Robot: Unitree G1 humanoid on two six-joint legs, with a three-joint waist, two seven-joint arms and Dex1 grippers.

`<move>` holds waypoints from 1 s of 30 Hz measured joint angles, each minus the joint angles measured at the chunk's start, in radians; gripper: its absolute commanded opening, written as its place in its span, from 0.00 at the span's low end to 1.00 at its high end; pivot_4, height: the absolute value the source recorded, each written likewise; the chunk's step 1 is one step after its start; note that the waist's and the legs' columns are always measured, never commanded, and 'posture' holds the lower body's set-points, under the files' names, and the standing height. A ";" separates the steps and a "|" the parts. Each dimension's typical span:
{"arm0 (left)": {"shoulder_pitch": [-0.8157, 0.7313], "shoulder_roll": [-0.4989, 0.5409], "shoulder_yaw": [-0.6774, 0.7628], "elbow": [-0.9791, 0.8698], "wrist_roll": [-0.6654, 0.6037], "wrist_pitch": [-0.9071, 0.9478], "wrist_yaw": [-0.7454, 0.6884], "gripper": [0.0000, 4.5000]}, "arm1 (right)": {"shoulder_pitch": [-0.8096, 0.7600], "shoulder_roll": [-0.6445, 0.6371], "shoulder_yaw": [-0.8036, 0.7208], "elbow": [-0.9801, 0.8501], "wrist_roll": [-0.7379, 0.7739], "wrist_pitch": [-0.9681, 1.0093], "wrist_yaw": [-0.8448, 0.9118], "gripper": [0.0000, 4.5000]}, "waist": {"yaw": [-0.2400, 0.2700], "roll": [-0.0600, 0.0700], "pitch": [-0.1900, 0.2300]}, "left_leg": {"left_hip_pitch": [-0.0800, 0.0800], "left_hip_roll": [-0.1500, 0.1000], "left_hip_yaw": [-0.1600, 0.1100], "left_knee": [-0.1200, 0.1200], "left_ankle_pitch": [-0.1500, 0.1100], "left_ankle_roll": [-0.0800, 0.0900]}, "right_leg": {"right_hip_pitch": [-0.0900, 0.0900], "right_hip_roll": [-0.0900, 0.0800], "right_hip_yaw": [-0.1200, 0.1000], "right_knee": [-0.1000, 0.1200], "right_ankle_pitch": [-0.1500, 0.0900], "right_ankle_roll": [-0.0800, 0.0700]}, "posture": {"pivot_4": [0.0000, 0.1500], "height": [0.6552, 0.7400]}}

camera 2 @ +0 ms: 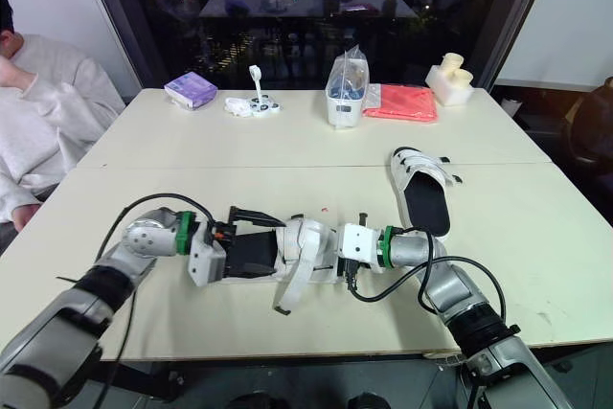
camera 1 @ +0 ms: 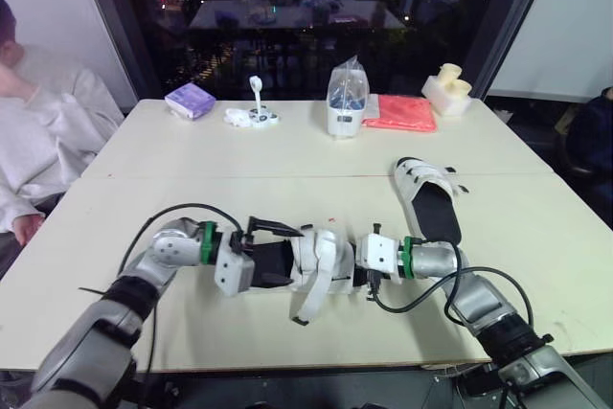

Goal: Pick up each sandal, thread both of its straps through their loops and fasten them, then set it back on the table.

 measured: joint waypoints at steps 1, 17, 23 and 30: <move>0.037 0.031 0.003 -0.073 -0.050 0.115 -0.028 0.98 | 0.000 0.000 -0.001 0.001 0.000 -0.001 0.000 0.00 | 0.000 0.000 0.000 | 0.000 0.000 0.000 0.000 0.000 0.000 | 0.000 0.000 0.000 0.000 0.000 0.000 | 1.00 1.00; 0.224 0.135 0.135 -0.692 -0.652 1.604 0.141 0.98 | 0.002 0.001 -0.001 0.005 0.000 -0.007 0.001 0.00 | 0.002 0.002 0.001 | 0.001 -0.001 -0.004 0.000 0.005 -0.009 | 0.003 0.004 0.001 0.000 -0.003 0.002 | 1.00 1.00; 0.223 0.005 0.129 -0.698 -0.559 1.651 0.207 0.98 | 0.014 -0.001 -0.007 -0.011 0.000 -0.002 0.000 0.00 | 0.003 0.002 0.001 | 0.000 -0.001 -0.004 -0.001 0.005 -0.010 | 0.007 0.004 0.001 0.000 -0.003 0.002 | 1.00 1.00; 0.205 -0.070 0.129 -0.677 -0.486 1.675 0.186 0.98 | 0.024 -0.003 -0.015 -0.022 -0.002 0.006 -0.001 0.00 | 0.008 0.002 0.001 | 0.000 -0.001 -0.004 -0.001 0.003 -0.012 | 0.006 0.004 0.001 0.000 -0.003 0.002 | 1.00 1.00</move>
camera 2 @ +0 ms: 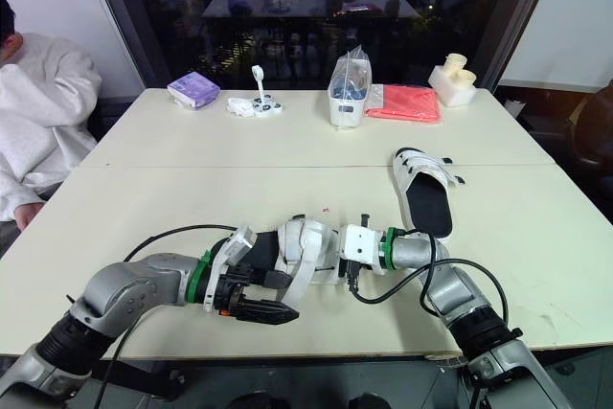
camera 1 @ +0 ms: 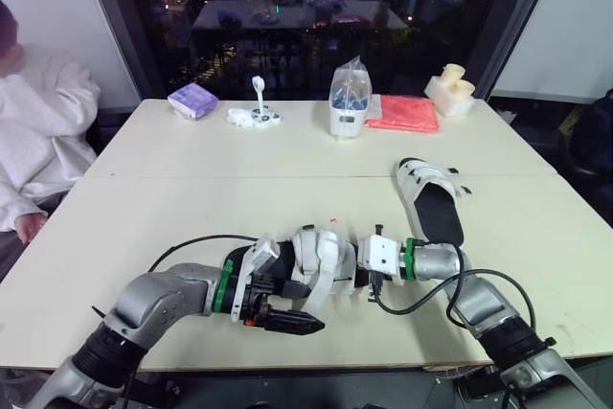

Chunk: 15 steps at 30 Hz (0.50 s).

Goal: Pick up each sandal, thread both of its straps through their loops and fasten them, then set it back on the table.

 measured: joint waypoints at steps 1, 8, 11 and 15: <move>-0.007 -0.015 0.000 0.006 0.010 0.002 0.000 0.98 | 0.004 -0.001 -0.004 -0.003 0.000 0.003 0.000 0.00 | 0.003 0.000 0.000 | 0.000 0.000 0.000 0.000 0.000 0.000 | 0.000 0.000 0.000 0.000 0.000 0.000 | 1.00 1.00; -0.038 -0.074 -0.003 0.037 0.086 -0.014 -0.026 0.82 | 0.011 -0.003 -0.013 -0.012 -0.004 0.014 0.000 0.00 | 0.013 0.000 0.000 | 0.000 0.000 0.000 0.000 0.000 0.000 | -0.003 -0.001 0.000 0.000 0.000 0.000 | 1.00 1.00; -0.057 -0.095 -0.003 0.058 0.109 -0.014 -0.031 0.50 | 0.012 -0.003 -0.013 -0.014 -0.006 0.014 0.000 0.00 | 0.013 0.000 0.000 | 0.000 0.000 0.000 0.000 0.000 0.000 | -0.003 -0.001 0.000 0.000 0.000 0.000 | 1.00 1.00; -0.070 -0.110 0.002 0.061 0.113 0.005 -0.046 0.04 | 0.013 -0.003 -0.013 -0.018 -0.007 0.014 -0.001 0.00 | 0.013 0.000 0.000 | 0.000 0.000 0.000 0.000 0.000 0.000 | -0.001 -0.001 0.000 0.000 0.000 0.000 | 1.00 1.00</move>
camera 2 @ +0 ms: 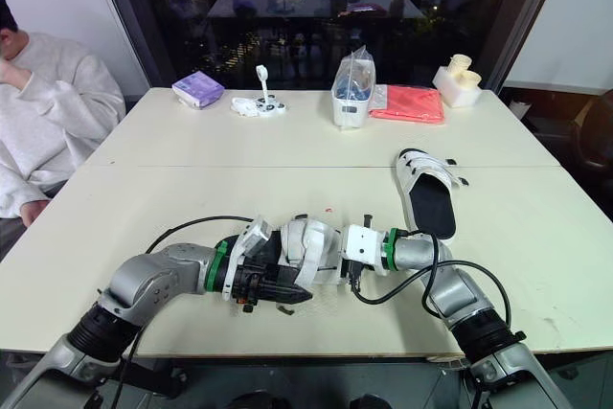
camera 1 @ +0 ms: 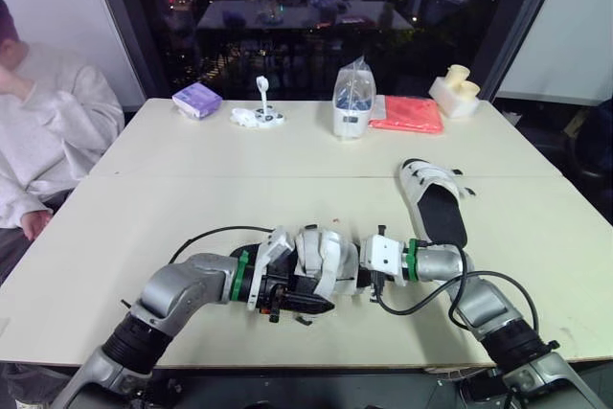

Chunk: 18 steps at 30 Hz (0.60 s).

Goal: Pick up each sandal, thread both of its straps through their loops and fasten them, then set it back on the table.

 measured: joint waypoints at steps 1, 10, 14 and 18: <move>0.000 0.001 0.000 -0.001 -0.002 0.012 -0.009 0.01 | 0.000 0.000 0.000 0.000 0.000 0.000 0.000 0.00 | 0.000 0.000 0.000 | 0.000 0.000 0.000 0.000 0.000 0.000 | 0.001 0.000 0.000 0.000 0.000 0.000 | 1.00 1.00; -0.124 -0.038 0.169 0.039 -0.197 0.222 -0.057 0.01 | 0.000 0.000 0.000 0.001 0.000 0.000 -0.001 0.00 | -0.001 0.000 0.000 | 0.000 0.000 -0.001 0.000 0.001 0.002 | 0.002 0.001 -0.001 0.000 0.000 0.000 | 1.00 1.00; -0.191 -0.135 0.199 0.157 -0.191 0.221 0.000 0.01 | -0.001 0.005 0.002 0.002 -0.002 0.000 -0.005 0.00 | -0.001 -0.001 0.000 | 0.000 0.000 -0.001 0.000 0.002 0.002 | 0.003 0.002 -0.001 0.001 0.000 0.000 | 1.00 1.00; -0.207 -0.213 0.226 0.288 -0.145 0.190 0.066 0.01 | -0.004 0.006 0.004 0.003 -0.007 0.000 -0.005 0.00 | -0.002 -0.001 0.000 | 0.000 0.000 0.000 0.000 0.002 0.002 | 0.003 0.002 -0.002 0.001 0.000 0.000 | 1.00 1.00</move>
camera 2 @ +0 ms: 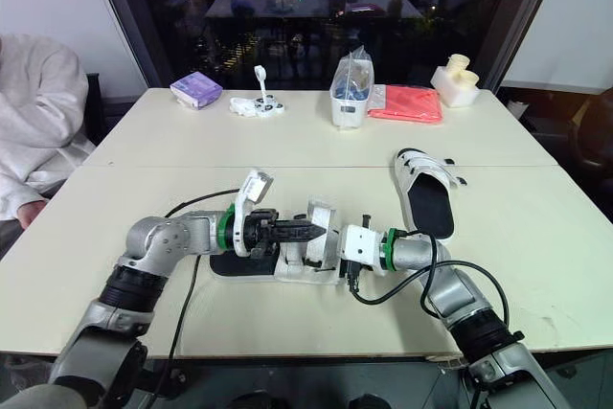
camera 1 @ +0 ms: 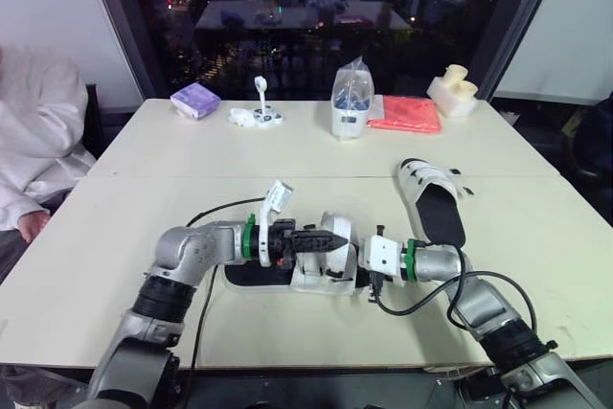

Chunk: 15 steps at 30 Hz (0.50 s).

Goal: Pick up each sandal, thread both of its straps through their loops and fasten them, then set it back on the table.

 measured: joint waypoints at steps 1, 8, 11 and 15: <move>0.000 -0.011 0.000 0.020 0.010 -0.006 0.009 0.01 | 0.000 0.000 0.000 0.000 -0.001 0.000 0.000 0.00 | 0.000 0.000 0.000 | 0.000 0.000 0.000 0.000 0.000 0.000 | 0.000 0.000 0.000 0.000 0.000 0.000 | 1.00 1.00; 0.000 -0.080 0.040 0.091 0.037 -0.014 0.068 0.01 | 0.004 -0.001 -0.002 -0.003 -0.001 0.000 -0.003 0.00 | 0.000 0.000 0.000 | 0.000 0.000 0.000 0.000 0.000 0.000 | 0.000 -0.001 0.000 0.000 0.000 0.000 | 1.00 1.00; 0.009 -0.091 0.068 0.088 0.034 0.006 0.095 0.01 | 0.009 -0.001 -0.003 -0.010 -0.003 0.005 -0.007 0.00 | 0.000 0.000 0.000 | 0.000 0.000 0.000 0.000 0.000 0.000 | 0.000 -0.001 0.000 0.000 0.000 0.000 | 1.00 1.00; 0.031 -0.099 0.095 0.076 0.021 0.040 0.120 0.01 | 0.013 -0.002 -0.005 -0.017 -0.004 0.012 -0.010 0.00 | 0.000 0.000 0.000 | 0.000 0.000 -0.001 0.000 0.000 -0.001 | 0.000 -0.001 0.000 0.000 0.000 0.000 | 1.00 1.00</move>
